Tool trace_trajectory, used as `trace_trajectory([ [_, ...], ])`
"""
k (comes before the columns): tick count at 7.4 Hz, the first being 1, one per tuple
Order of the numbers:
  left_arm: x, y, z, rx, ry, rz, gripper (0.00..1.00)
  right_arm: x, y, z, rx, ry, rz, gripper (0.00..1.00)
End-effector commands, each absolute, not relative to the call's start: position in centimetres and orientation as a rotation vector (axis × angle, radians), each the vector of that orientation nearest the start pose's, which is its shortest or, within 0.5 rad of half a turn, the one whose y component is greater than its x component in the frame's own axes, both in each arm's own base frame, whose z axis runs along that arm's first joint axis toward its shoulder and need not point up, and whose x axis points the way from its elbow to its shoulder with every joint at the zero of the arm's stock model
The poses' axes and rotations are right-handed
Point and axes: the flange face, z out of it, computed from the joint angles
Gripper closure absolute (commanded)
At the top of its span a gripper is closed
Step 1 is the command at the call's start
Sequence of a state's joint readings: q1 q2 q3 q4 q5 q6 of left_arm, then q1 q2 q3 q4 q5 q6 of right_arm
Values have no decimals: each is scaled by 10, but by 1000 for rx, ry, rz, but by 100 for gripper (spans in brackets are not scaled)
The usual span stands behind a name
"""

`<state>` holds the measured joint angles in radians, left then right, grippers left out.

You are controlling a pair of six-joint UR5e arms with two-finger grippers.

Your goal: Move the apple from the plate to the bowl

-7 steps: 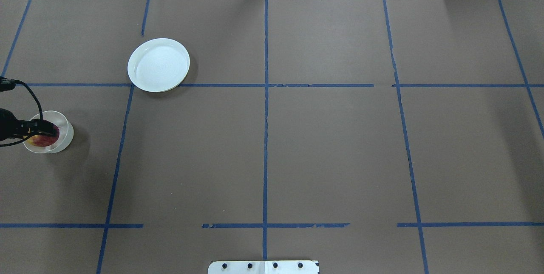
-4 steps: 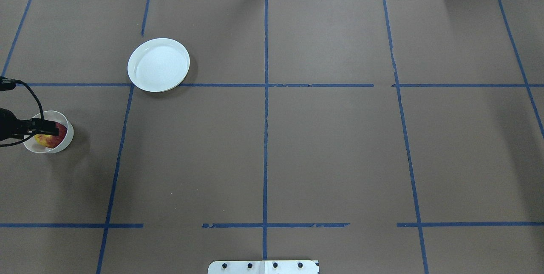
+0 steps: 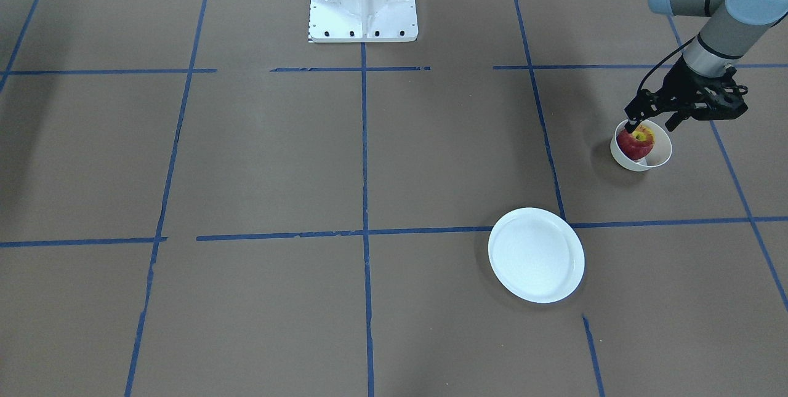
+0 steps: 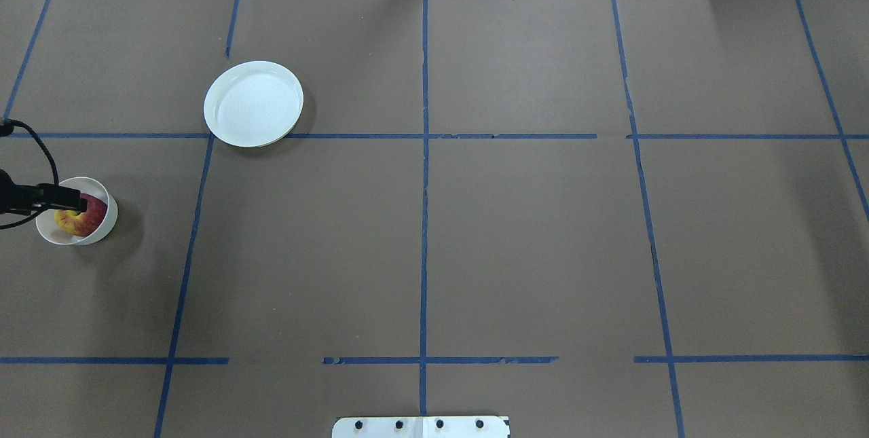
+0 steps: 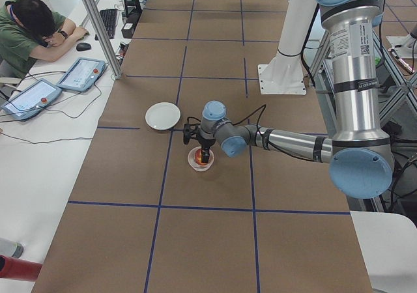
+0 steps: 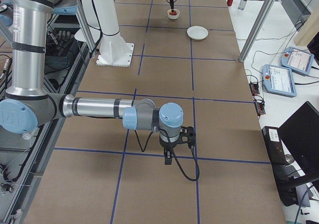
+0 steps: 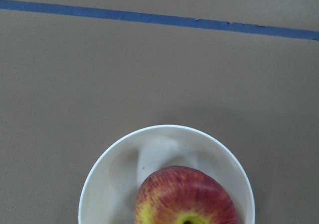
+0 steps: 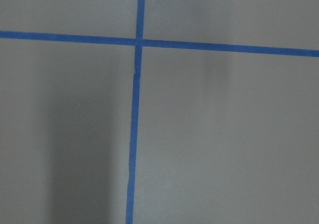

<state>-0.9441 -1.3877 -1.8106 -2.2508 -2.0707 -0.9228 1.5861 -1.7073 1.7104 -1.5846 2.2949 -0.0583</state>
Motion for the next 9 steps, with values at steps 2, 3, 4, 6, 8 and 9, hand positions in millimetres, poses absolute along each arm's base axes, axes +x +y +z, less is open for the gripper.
trace_trajectory([
  [2, 68, -432, 585, 270, 696, 82, 1, 74, -432, 658, 16, -724, -37, 0],
  [3, 26, -436, 597, 255, 630, 143, 1, 74, -432, 658, 16, -724, -37, 0],
  [4, -11, -432, 609, 222, 593, 155, 0, 74, -432, 658, 16, -724, -37, 0],
  [6, -70, -410, 623, 160, 670, 72, 0, 74, -432, 658, 16, -724, -37, 0],
  [8, -83, -404, 626, 104, 690, 15, 0, 74, -432, 658, 16, -724, -37, 0],
  [9, -83, -405, 624, 117, 696, 54, 0, 74, -432, 658, 16, -724, -37, 0],
])
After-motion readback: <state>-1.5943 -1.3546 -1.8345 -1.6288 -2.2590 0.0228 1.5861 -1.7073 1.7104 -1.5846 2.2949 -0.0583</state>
